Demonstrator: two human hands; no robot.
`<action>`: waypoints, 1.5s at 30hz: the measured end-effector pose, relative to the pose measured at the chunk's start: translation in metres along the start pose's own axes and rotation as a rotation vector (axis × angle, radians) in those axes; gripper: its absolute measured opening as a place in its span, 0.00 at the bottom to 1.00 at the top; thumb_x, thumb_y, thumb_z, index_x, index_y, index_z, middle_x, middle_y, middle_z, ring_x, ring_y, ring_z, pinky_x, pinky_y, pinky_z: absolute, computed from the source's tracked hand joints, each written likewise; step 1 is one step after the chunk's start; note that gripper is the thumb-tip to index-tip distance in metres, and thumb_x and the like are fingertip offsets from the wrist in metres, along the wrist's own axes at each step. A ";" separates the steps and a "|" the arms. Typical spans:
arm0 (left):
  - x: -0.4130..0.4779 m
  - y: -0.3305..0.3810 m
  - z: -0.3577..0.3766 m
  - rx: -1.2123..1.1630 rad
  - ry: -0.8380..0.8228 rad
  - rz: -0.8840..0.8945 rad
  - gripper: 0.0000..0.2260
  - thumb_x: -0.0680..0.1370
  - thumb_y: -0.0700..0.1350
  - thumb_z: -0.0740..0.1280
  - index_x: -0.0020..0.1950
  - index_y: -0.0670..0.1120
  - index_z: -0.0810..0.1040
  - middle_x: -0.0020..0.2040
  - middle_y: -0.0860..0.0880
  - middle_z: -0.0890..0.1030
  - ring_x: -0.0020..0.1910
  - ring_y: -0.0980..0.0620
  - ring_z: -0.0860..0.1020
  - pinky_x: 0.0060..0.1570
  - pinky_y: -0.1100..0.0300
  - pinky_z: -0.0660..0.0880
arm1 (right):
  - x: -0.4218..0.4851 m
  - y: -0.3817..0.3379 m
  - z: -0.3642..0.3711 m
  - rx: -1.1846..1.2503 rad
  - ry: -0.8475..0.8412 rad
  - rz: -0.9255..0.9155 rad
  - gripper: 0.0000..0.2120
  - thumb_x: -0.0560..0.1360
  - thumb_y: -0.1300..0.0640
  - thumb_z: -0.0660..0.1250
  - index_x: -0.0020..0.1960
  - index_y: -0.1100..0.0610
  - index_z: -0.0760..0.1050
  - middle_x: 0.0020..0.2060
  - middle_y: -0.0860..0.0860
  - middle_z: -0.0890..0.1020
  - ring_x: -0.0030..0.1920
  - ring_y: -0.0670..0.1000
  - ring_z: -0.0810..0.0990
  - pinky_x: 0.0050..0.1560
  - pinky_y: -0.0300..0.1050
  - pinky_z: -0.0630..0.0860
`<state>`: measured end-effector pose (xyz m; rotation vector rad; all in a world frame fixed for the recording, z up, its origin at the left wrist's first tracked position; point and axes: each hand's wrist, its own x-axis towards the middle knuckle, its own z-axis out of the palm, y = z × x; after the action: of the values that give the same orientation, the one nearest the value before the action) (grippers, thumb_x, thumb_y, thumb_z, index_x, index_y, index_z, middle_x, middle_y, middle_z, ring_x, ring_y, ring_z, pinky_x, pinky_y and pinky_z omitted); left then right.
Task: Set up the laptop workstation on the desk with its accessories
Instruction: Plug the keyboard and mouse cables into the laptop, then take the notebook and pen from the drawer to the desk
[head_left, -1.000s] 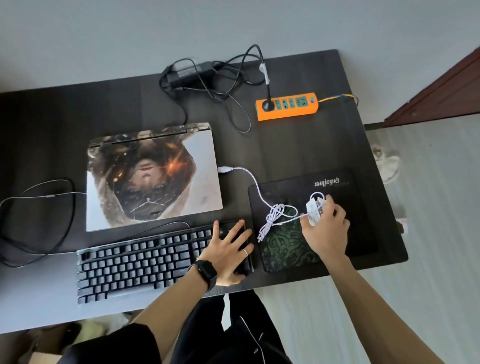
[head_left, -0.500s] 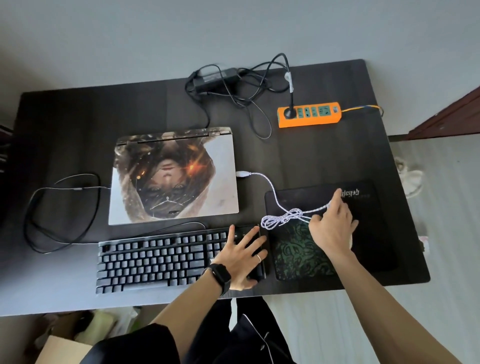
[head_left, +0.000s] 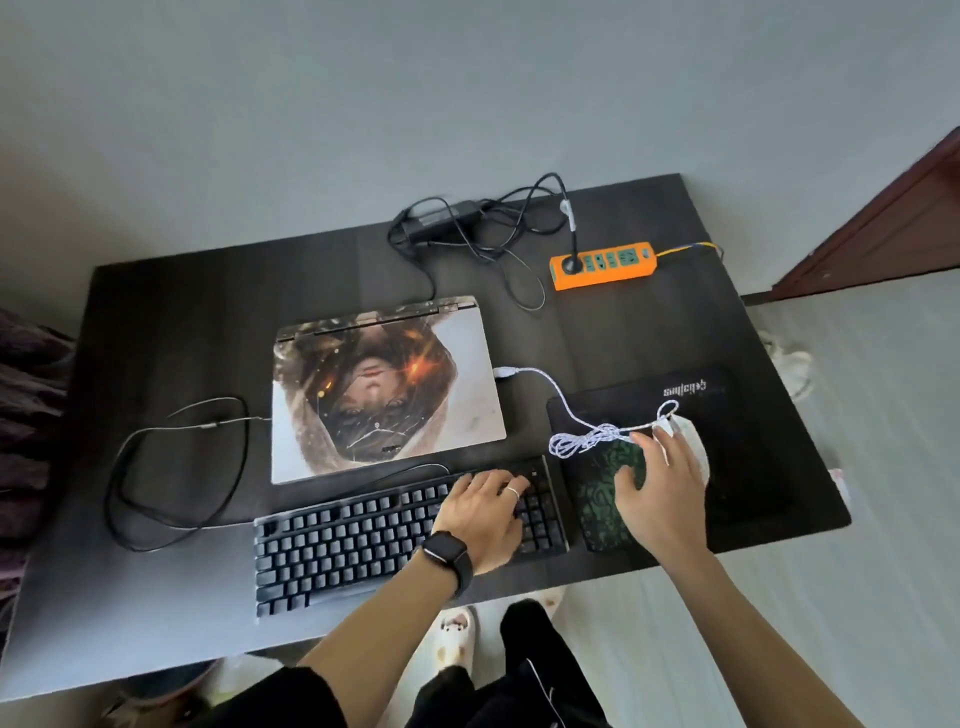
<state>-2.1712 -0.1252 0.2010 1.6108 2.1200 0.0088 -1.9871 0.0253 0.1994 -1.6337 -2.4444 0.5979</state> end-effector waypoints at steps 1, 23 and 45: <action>-0.003 -0.002 -0.010 -0.023 0.024 -0.022 0.24 0.77 0.53 0.60 0.74 0.54 0.65 0.71 0.52 0.70 0.72 0.49 0.66 0.74 0.50 0.58 | -0.007 -0.008 -0.005 -0.004 0.015 -0.012 0.19 0.75 0.58 0.71 0.66 0.57 0.79 0.69 0.58 0.77 0.75 0.61 0.68 0.75 0.62 0.65; -0.080 0.351 -0.182 0.083 0.337 0.903 0.23 0.78 0.56 0.61 0.72 0.52 0.68 0.70 0.51 0.71 0.69 0.47 0.69 0.69 0.49 0.64 | -0.311 0.087 -0.289 -0.070 0.782 0.589 0.23 0.76 0.40 0.55 0.61 0.46 0.82 0.63 0.49 0.82 0.69 0.58 0.75 0.66 0.58 0.74; -0.346 0.878 0.003 0.016 0.257 1.607 0.20 0.80 0.54 0.62 0.71 0.52 0.71 0.70 0.51 0.72 0.66 0.47 0.72 0.66 0.52 0.66 | -0.778 0.379 -0.465 -0.300 1.007 1.328 0.16 0.80 0.46 0.60 0.63 0.46 0.79 0.62 0.49 0.82 0.64 0.61 0.74 0.60 0.55 0.72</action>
<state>-1.3047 -0.1700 0.5734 2.8925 0.4119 0.7066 -1.1988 -0.4433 0.5502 -2.5867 -0.5921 -0.4891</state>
